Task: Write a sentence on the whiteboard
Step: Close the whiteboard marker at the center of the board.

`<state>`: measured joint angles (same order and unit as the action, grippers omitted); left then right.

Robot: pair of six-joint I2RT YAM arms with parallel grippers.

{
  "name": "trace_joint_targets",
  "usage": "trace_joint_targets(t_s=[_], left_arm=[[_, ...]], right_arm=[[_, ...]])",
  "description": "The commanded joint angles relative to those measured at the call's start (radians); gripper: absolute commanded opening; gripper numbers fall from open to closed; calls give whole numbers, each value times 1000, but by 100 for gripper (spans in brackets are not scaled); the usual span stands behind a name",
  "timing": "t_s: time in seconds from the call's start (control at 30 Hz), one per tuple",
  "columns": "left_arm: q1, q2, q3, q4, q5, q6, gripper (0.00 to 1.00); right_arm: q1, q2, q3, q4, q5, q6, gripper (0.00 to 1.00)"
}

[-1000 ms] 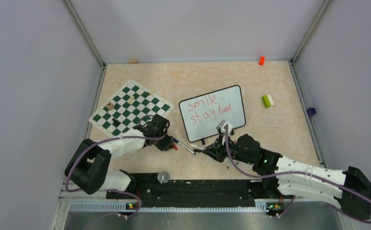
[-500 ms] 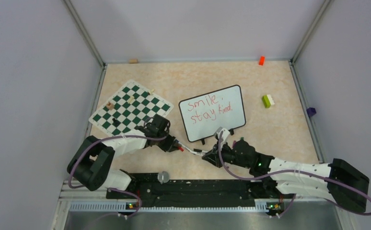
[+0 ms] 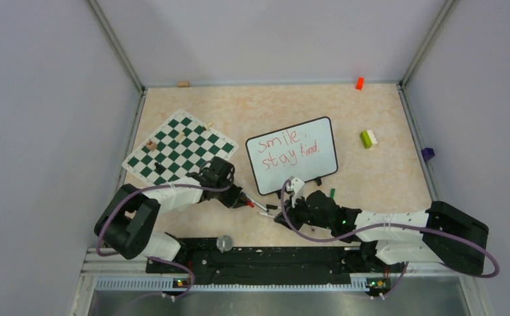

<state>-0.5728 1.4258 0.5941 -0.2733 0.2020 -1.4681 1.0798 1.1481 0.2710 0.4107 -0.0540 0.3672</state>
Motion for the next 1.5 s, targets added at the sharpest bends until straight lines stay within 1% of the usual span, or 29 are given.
trace_joint_targets(t_s=[0.0,0.2,0.63,0.67,1.3,1.47], left_arm=[[-1,41,-14,-60,-42,17,0],[-2,35,-8,-73,-43,24,0],[-2,37,-5,-92,-47,35,0],[-1,39,-5,-91,-46,36,0],[-2,47,-18,-67,-27,35,0],[-1,61,-28,-40,-5,30,0]], right_arm=[[15,31,50,80,3,0,0],[15,85,76,95,24,9,0],[15,118,105,94,49,4,0],[15,122,106,94,70,5,0],[15,162,111,107,84,15,0],[15,177,117,117,81,18,0]])
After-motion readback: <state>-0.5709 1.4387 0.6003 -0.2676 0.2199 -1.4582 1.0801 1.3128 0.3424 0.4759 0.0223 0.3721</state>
